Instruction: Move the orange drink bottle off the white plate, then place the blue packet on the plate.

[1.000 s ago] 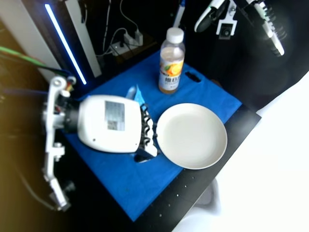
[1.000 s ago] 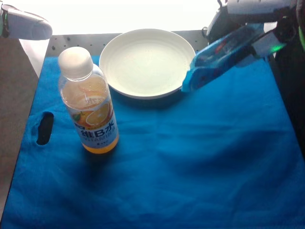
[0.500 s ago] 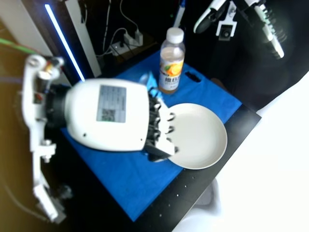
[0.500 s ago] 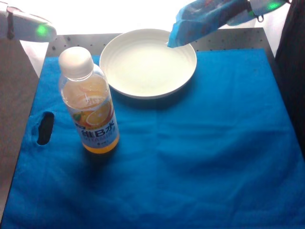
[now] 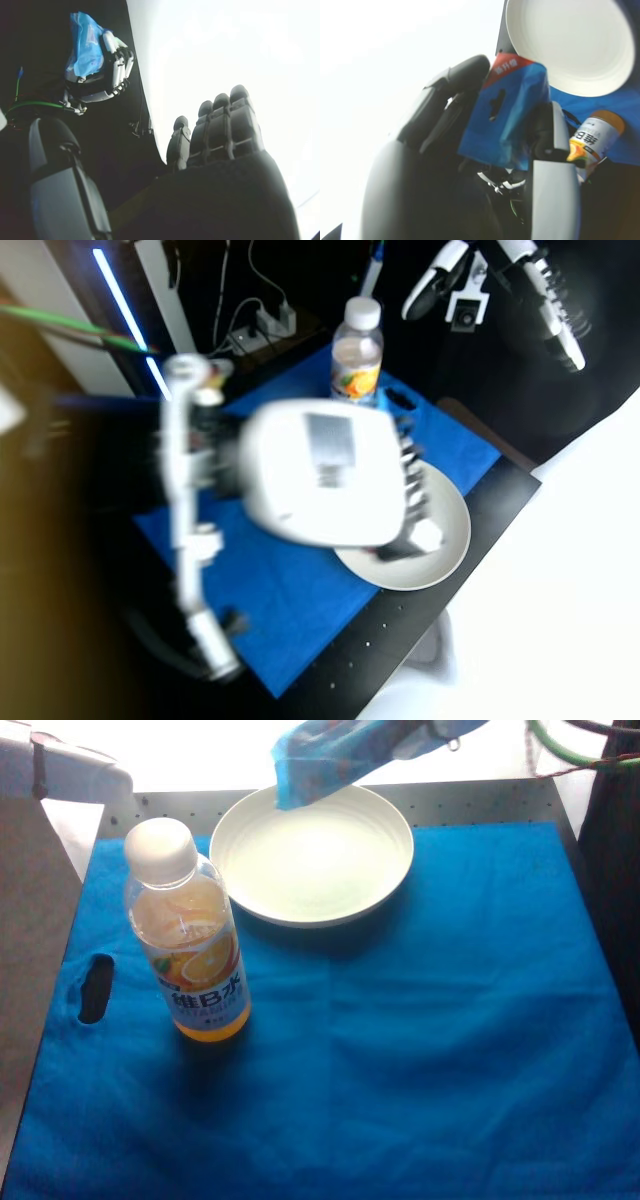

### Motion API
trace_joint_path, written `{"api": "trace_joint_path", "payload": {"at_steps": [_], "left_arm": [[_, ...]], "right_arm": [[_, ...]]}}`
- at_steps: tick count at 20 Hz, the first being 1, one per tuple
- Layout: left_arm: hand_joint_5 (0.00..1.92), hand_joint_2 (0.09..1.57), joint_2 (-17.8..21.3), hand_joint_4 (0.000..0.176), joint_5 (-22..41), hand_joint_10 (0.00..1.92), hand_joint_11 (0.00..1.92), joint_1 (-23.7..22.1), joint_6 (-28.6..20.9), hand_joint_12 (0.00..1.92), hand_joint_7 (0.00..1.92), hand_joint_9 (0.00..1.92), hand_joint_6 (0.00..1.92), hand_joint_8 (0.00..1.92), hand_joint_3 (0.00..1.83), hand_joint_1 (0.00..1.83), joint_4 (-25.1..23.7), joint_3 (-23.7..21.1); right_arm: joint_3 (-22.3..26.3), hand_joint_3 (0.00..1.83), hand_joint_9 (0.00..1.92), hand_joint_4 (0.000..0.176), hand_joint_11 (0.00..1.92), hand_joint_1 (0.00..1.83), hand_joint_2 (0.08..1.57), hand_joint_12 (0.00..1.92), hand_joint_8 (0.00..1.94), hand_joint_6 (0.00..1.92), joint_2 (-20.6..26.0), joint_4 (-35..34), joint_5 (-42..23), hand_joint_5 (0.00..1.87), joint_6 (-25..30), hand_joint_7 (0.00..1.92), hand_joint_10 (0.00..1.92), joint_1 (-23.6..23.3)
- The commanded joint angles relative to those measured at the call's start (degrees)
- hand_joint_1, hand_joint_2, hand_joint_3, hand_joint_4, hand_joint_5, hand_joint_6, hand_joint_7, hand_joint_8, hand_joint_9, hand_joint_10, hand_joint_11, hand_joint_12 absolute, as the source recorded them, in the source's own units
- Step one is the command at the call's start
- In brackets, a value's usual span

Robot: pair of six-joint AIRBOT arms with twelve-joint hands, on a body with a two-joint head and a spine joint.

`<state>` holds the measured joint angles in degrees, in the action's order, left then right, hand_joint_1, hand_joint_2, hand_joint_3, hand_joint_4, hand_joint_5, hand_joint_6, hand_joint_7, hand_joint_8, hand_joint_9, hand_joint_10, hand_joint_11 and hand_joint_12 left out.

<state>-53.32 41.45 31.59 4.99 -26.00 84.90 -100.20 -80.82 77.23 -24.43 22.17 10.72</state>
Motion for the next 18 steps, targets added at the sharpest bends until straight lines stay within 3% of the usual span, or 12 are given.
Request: {"api": "trace_joint_path", "payload": {"at_steps": [1, 3, 4, 5, 8, 9, 13, 15, 17, 18], "left_arm": [[0.0, 0.75, -0.69, 0.176, 6.25, 0.0, 0.0, -0.98, -0.36, 0.0, 0.0, 0.0, 0.0, 0.0, 0.01, 0.74, 2.65, 0.59], [0.0, 0.8, -1.35, 0.176, 6.6, 0.0, 0.0, -1.43, -0.51, 0.0, 0.0, 0.0, 0.0, 0.0, 0.03, 0.79, 2.59, 1.13], [0.0, 0.8, -1.45, 0.176, 6.72, 0.0, 0.0, -1.59, -0.51, 0.0, 0.0, 0.0, 0.0, 0.0, 0.03, 0.8, 2.57, 1.15], [0.0, 0.8, -1.67, 0.176, 6.93, 0.0, 0.0, -1.95, -0.51, 0.0, 0.0, 0.0, 0.0, 0.0, 0.02, 0.81, 2.54, 1.22], [0.0, 0.81, -3.43, 0.176, 8.6, 0.0, 0.0, -2.77, -0.54, 0.0, 0.0, 0.0, 0.0, 0.0, 0.02, 0.78, 3.22, 2.22], [0.0, 0.81, -3.68, 0.176, 8.73, 0.0, 0.0, -3.09, -0.54, 0.0, 0.0, 0.0, 0.0, 0.0, 0.01, 0.77, 3.22, 2.41], [0.0, 0.77, -3.92, 0.176, 9.96, 0.0, 0.0, -3.97, -0.55, 0.0, 0.0, 0.0, 0.0, 0.0, 0.0, 0.73, 3.57, 2.43], [0.0, 0.78, -4.2, 0.176, 10.61, 0.0, 0.0, -4.59, -0.55, 0.0, 0.0, 0.0, 0.0, 0.0, 0.0, 0.72, 3.62, 2.42], [0.0, 0.78, -4.2, 0.176, 10.92, 0.0, 0.0, -4.79, -0.56, 0.0, 0.0, 0.0, 0.0, 0.0, 0.0, 0.72, 3.68, 2.39], [0.0, 0.77, -4.2, 0.176, 11.02, 0.0, 0.0, -4.95, -0.56, 0.0, 0.0, 0.0, 0.0, 0.0, 0.0, 0.72, 3.68, 2.34]], "right_arm": [[-0.72, 0.0, 1.14, 0.0, 0.68, 1.26, 1.08, 1.37, 0.86, 0.77, -0.96, -2.91, -0.62, 1.02, 0.03, 1.15, 0.5, -0.17], [-2.33, 0.0, 1.22, 0.0, 0.81, 1.28, 1.05, 1.39, 0.82, 0.57, -3.31, -2.82, -0.42, 1.1, 0.03, 1.2, 0.5, 0.5], [-2.7, 0.0, 1.21, 0.0, 0.81, 1.28, 1.06, 1.44, 0.88, 0.59, -3.86, -2.74, -0.4, 1.08, 0.03, 1.17, 0.56, 0.73], [-3.16, 0.0, 1.1, 0.0, 0.57, 1.27, 1.07, 1.47, 0.91, 0.61, -4.46, -2.74, -0.3, 1.09, 0.03, 1.14, 0.53, 1.08], [-4.53, 0.0, 1.09, 0.0, 0.79, 1.27, 1.08, 1.45, 1.01, 0.62, -6.15, -2.74, 0.32, 1.07, 0.62, 1.09, 0.68, 3.52], [-5.77, 0.0, 1.09, 0.0, 0.86, 1.27, 1.09, 1.52, 1.1, 0.61, -7.17, -2.72, 0.3, 1.05, 1.41, 1.05, 0.82, 4.34], [-9.82, 0.0, 1.18, 0.0, 0.9, 1.28, 1.08, 1.41, 0.98, 0.6, -10.44, -0.67, 0.34, 1.06, 5.22, 1.12, 0.66, 6.14], [-11.62, 0.0, 1.08, 0.0, 0.87, 1.27, 1.11, 1.57, 1.18, 0.61, -11.61, 0.36, 0.8, 1.02, 7.39, 1.02, 1.0, 7.1], [-12.14, 0.0, 1.04, 0.0, 0.84, 1.27, 1.11, 1.53, 1.17, 0.61, -12.04, 0.38, 1.31, 1.02, 7.41, 1.03, 0.98, 7.54], [-12.14, 0.0, 1.06, 0.0, 0.82, 1.27, 1.11, 1.48, 1.14, 0.69, -12.08, 0.39, 1.62, 0.99, 7.41, 1.04, 0.85, 7.73]]}}
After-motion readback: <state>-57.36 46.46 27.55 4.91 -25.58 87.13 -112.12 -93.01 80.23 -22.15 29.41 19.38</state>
